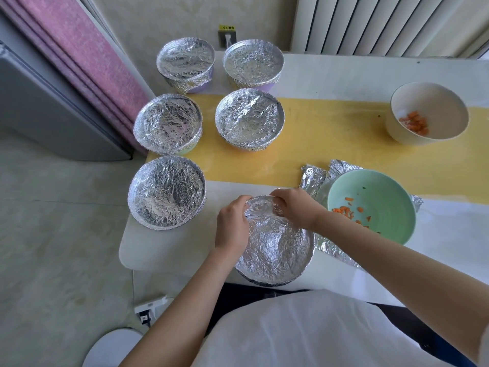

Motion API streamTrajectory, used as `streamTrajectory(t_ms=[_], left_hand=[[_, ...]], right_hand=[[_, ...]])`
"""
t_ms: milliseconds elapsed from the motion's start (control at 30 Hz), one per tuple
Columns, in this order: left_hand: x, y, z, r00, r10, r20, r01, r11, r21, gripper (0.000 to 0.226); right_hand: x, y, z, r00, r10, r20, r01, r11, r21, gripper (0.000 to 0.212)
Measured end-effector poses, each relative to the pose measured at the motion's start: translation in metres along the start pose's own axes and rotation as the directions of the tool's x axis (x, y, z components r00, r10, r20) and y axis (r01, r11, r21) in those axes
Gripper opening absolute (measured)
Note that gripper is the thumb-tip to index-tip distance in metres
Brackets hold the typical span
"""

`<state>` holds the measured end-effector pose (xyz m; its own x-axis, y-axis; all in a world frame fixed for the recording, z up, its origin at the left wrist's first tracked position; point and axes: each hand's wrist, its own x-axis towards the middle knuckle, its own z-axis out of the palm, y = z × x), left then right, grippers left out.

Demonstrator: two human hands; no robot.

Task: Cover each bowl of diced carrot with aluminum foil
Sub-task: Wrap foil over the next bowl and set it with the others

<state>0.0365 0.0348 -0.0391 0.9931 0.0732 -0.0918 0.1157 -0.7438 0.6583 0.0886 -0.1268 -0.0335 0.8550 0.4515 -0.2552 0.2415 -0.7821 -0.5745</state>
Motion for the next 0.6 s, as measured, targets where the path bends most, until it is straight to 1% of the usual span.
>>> streamTrajectory(t_ms=[67, 100, 133, 200, 267, 367, 400, 467, 533, 600], left_hand=[[0.000, 0.002, -0.001, 1.000, -0.005, -0.002, 0.005, 1.000, 0.004, 0.044], [-0.001, 0.003, -0.002, 1.000, 0.001, 0.002, -0.001, 1.000, 0.005, 0.044], [-0.001, 0.005, -0.002, 1.000, 0.008, 0.011, -0.008, 1.000, 0.007, 0.044], [-0.003, 0.009, -0.001, 1.000, 0.011, 0.029, -0.012, 1.000, 0.012, 0.045], [-0.003, 0.009, -0.001, 0.999, -0.015, 0.029, 0.015, 1.000, 0.009, 0.045], [-0.001, 0.006, -0.003, 0.999, -0.032, 0.036, 0.032, 0.999, 0.021, 0.044], [0.000, 0.006, -0.003, 0.999, -0.023, 0.042, 0.021, 0.999, 0.034, 0.042], [-0.002, 0.007, -0.003, 0.999, -0.013, 0.044, 0.011, 0.999, 0.044, 0.041], [-0.004, 0.007, -0.002, 0.999, -0.030, 0.011, 0.029, 0.999, 0.032, 0.039], [-0.005, 0.005, -0.002, 0.996, -0.072, -0.046, 0.073, 0.997, 0.008, 0.037]], right_hand=[[0.006, -0.004, -0.004, 0.997, 0.002, 0.083, 0.004, 0.997, -0.075, 0.022], [0.008, -0.008, -0.005, 0.995, -0.006, 0.104, 0.016, 0.995, -0.099, 0.026], [0.010, -0.012, -0.005, 0.993, -0.016, 0.114, 0.029, 0.993, -0.117, 0.030], [0.015, -0.018, -0.003, 0.991, -0.034, 0.133, 0.055, 0.986, -0.158, 0.031], [0.019, -0.021, -0.002, 0.988, -0.039, 0.146, 0.068, 0.978, -0.199, 0.034], [0.020, -0.021, -0.001, 0.986, -0.072, 0.152, 0.114, 0.952, -0.285, 0.027], [0.020, -0.021, 0.000, 0.985, -0.074, 0.153, 0.116, 0.950, -0.290, 0.030], [0.018, -0.020, 0.001, 0.989, -0.057, 0.136, 0.090, 0.964, -0.248, 0.033], [0.014, -0.016, 0.000, 0.997, -0.021, 0.080, 0.033, 0.989, -0.147, 0.030], [0.008, -0.010, -0.002, 0.998, 0.035, 0.054, -0.033, 0.999, -0.031, 0.031]])
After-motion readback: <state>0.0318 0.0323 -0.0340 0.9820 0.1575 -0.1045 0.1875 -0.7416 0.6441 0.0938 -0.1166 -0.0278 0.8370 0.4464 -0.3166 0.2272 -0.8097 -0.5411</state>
